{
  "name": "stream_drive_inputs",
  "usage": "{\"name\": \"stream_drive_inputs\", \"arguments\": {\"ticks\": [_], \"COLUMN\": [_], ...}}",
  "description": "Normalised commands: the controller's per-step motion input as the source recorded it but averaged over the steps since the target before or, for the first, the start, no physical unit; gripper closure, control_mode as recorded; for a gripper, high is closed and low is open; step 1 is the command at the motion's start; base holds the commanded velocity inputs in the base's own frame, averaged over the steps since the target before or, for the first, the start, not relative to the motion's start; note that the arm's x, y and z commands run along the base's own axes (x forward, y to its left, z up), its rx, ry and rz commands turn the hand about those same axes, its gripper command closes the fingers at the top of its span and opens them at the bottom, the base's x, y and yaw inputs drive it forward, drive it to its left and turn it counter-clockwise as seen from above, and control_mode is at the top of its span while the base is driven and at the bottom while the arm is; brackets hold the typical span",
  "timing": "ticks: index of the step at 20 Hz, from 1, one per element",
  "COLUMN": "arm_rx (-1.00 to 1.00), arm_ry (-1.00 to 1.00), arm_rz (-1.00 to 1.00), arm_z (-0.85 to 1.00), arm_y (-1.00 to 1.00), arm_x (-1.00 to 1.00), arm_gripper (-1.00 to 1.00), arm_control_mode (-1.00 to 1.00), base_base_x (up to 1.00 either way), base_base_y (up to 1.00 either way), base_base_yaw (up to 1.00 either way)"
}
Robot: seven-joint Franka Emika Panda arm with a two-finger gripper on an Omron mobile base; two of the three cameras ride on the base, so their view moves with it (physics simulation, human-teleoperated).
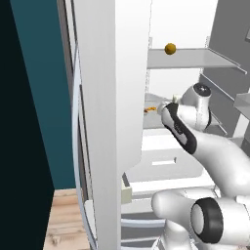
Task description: Place the tupperware on the second highest shelf of the fridge. Make space for the tupperware among the existing items by rearranging them on the shelves if needed. Close the fridge door when finished.
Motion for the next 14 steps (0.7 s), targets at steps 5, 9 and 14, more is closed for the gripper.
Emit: {"name": "stream_drive_inputs", "arguments": {"ticks": [5,9,14], "arm_rx": [-0.22,-0.23,-0.13], "arm_ry": [0.00,0.00,0.01], "arm_rz": [0.41,0.07,-0.03], "arm_z": [0.18,0.35,0.27], "arm_y": [0.22,0.34,0.01], "arm_x": [-0.86,-0.32,-0.18], "arm_gripper": [-1.00,-1.00,-1.00], "arm_control_mode": [-1.00,-1.00,-1.00], "base_base_x": [0.00,0.00,0.00], "base_base_y": [0.00,0.00,0.00], "base_base_yaw": [0.00,0.00,0.00]}}
